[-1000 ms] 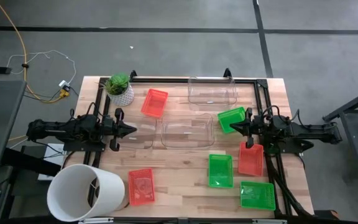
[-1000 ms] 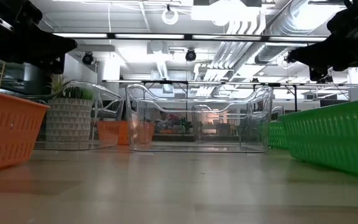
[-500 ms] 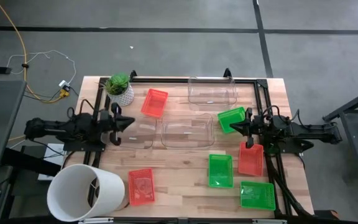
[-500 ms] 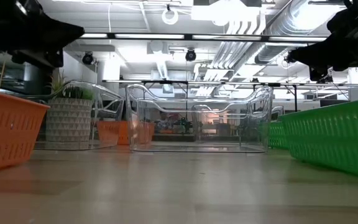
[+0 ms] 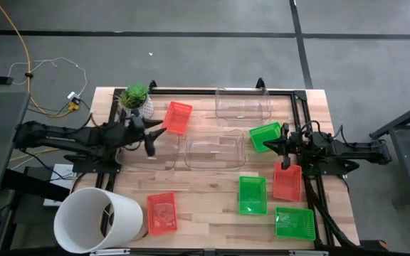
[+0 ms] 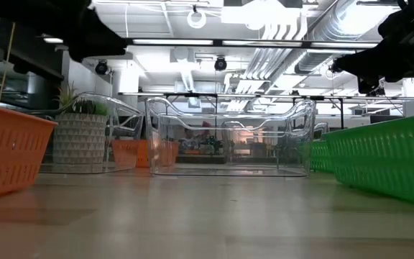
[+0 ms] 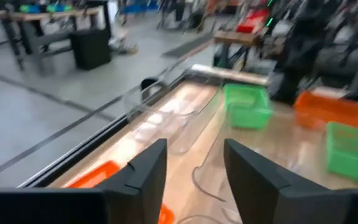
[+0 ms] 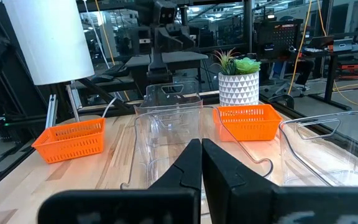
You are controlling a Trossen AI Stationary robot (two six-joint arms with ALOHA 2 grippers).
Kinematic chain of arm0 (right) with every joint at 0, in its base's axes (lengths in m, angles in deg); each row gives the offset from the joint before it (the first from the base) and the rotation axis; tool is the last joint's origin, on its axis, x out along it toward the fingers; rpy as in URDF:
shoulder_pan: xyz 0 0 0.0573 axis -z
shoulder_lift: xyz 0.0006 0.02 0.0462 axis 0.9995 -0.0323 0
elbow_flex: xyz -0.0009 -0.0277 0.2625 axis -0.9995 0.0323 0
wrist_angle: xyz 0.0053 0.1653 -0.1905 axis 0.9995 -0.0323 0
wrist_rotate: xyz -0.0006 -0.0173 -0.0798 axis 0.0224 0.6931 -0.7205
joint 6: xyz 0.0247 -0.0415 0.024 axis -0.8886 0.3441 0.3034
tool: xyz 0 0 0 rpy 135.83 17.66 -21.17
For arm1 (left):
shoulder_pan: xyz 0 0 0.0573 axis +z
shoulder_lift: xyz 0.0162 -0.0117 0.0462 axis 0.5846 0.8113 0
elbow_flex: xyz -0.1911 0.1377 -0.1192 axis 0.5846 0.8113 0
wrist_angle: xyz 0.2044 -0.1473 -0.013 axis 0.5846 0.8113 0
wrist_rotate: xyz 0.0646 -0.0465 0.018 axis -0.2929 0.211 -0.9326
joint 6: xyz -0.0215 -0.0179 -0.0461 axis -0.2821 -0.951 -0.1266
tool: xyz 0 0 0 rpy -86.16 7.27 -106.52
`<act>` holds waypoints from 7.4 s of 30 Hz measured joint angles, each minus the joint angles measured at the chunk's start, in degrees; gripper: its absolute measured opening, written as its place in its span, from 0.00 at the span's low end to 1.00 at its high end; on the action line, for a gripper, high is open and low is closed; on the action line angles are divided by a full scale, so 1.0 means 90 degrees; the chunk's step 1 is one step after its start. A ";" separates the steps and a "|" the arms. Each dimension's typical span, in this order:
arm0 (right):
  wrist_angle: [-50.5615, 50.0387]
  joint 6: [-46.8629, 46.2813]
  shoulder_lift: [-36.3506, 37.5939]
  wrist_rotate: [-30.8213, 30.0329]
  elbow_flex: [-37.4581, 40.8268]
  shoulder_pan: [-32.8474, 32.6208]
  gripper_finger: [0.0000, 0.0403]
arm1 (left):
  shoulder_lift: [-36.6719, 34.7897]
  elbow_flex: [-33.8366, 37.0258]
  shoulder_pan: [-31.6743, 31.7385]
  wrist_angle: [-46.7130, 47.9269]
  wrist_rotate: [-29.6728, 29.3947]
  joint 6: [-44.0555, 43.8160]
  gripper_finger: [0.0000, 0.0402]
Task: Stack baskets by color
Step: Stack the bottom orange bin on the top orange bin, then stack the bottom orange bin on the top orange bins
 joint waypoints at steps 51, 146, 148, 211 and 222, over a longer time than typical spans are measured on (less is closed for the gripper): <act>-0.0002 -0.0002 -0.0002 0.0000 -0.0001 -0.0002 0.00 | 0.4419 -0.4842 -0.2598 0.4282 0.2627 0.0518 0.47; -0.0002 -0.0001 -0.0007 0.0000 -0.0001 -0.0002 0.00 | 0.4351 -0.5795 0.2078 0.5035 -0.0289 -0.1161 0.00; -0.0002 0.0000 -0.0007 0.0000 -0.0002 0.0000 0.00 | 0.4376 -0.5490 0.2470 0.5093 0.0049 -0.1598 0.00; -0.0002 -0.0002 -0.0007 0.0000 0.0000 0.0000 0.00 | 0.5634 -0.3604 0.3188 0.4380 0.1461 -0.3660 0.22; -0.0002 -0.0001 -0.0007 0.0000 -0.0002 -0.0002 0.00 | 0.5627 -0.4377 0.3110 0.4385 0.1652 -0.2869 0.42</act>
